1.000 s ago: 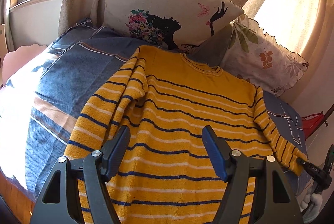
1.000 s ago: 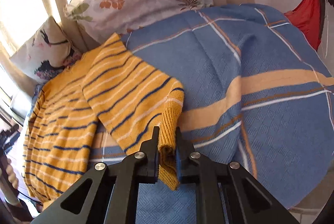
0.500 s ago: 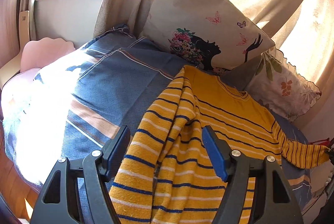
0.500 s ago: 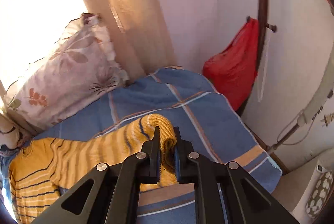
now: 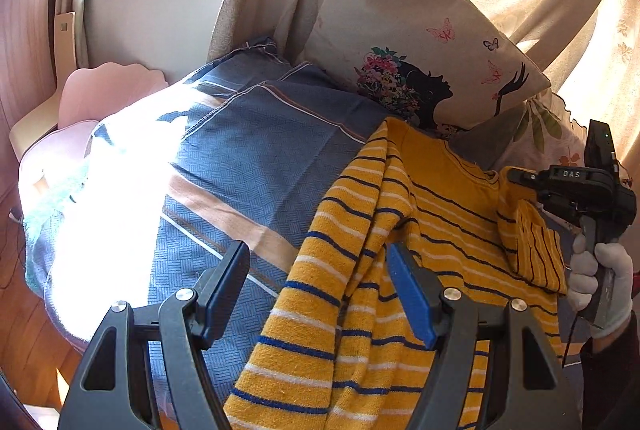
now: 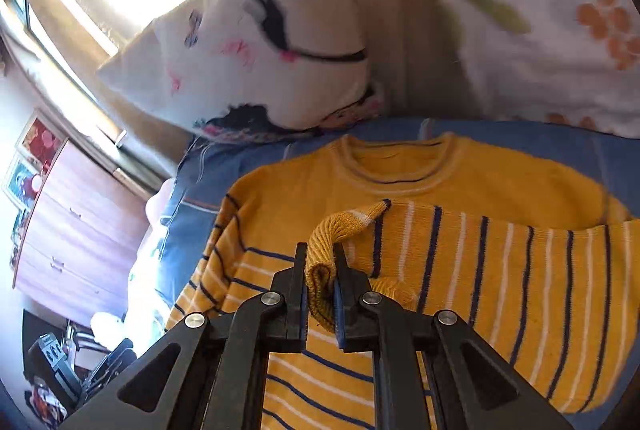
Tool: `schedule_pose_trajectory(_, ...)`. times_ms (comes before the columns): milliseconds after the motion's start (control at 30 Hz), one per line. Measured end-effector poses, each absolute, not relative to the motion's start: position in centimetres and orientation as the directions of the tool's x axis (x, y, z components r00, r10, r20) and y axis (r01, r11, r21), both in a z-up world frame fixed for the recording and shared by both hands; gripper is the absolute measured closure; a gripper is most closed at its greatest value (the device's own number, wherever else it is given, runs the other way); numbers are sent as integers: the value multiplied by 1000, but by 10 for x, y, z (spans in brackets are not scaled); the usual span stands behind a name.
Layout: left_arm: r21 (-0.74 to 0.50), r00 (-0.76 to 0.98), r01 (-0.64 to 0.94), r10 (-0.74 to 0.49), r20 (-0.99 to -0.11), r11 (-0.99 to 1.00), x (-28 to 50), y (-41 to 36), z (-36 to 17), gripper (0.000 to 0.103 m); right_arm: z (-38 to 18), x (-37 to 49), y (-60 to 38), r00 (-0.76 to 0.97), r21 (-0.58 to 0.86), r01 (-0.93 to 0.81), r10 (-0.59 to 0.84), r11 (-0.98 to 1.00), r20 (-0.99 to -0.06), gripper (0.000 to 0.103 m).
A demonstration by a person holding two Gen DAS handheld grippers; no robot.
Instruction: Fold small clothes
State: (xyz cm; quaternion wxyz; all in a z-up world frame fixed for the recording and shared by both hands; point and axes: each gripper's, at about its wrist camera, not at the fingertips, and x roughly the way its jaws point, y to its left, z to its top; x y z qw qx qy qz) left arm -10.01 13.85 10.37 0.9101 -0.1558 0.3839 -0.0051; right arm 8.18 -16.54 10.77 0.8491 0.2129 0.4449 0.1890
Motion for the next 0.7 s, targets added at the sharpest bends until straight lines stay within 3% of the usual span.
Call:
schedule_pose_trajectory(267,-267,682,-192,-67,-728,944,-109,164,92,33,65,123,-91,476,523,-180,539,833,-695,92)
schedule_pose_trajectory(367,-276,674,-203,-70,-735,939,-108,168,86,33,54,138,-70,436,504,-207,541,838,-720,87)
schedule_pose_trajectory(400,-283,672,-203,-77,-737,937,-108,168,85,33,51,141,-62,432,488,-217,532,845,-729,82)
schedule_pose_trajectory(467,-292,667,-198,-89,-739,936,-107,166,83,33,49,146,-53,413,518,-233,567,823,-713,61)
schedule_pose_trajectory(533,-293,666,-192,-95,-740,937,-107,164,82,33,58,141,-55,382,600,-249,646,760,-660,35)
schedule_pose_trajectory(700,-306,666,-194,-104,-739,932,-109,163,82,33,82,126,-48,298,712,-335,786,617,-542,30)
